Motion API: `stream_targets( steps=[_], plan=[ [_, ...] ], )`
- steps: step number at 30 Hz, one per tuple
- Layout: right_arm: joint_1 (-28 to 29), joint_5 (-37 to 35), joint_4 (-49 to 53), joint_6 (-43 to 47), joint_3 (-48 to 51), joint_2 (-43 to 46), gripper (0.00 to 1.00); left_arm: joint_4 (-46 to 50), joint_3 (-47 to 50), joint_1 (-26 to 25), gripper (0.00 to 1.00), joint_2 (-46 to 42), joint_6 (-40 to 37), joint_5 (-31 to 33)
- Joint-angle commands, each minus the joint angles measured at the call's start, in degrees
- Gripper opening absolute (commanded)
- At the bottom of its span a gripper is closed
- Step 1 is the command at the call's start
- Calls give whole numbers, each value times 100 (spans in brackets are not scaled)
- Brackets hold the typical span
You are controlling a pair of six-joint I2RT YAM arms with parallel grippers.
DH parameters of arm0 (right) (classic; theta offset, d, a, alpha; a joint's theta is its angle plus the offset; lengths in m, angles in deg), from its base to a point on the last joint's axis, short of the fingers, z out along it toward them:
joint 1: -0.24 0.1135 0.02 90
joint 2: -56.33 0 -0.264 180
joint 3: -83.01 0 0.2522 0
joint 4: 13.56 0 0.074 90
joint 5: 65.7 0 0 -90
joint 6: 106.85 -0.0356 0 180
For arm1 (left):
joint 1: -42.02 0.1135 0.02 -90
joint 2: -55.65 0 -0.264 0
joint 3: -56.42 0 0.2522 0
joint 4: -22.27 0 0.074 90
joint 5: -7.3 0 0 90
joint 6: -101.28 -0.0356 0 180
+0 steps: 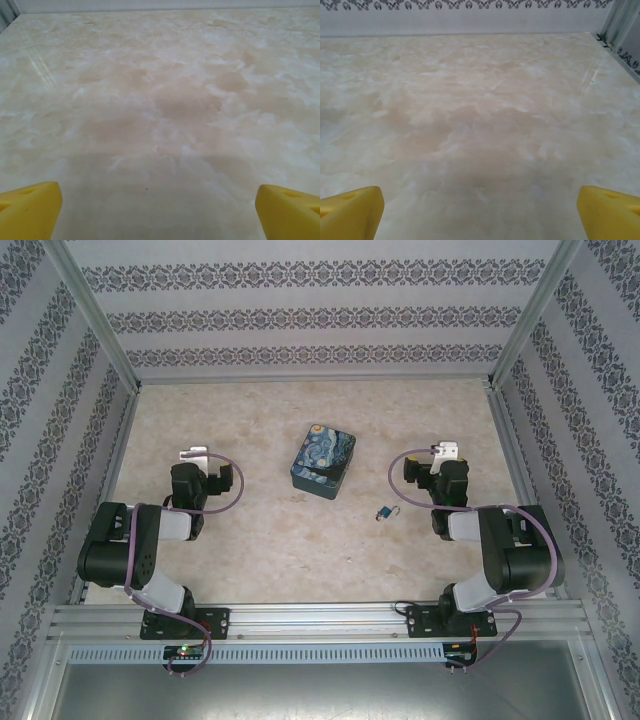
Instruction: Unlock a padlock with a key
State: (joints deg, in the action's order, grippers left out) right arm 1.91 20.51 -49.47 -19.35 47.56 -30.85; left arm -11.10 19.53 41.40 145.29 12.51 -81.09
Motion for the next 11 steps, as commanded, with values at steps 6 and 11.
stream_targets(
  steps=[6,11],
  plan=[
    [-66,164,-12,78,-120,50,98,-15,-78,54,99,8,-66,-106],
    [-86,220,-95,100,-42,90,98,-40,-67,54,99,1,-69,-99]
  ],
)
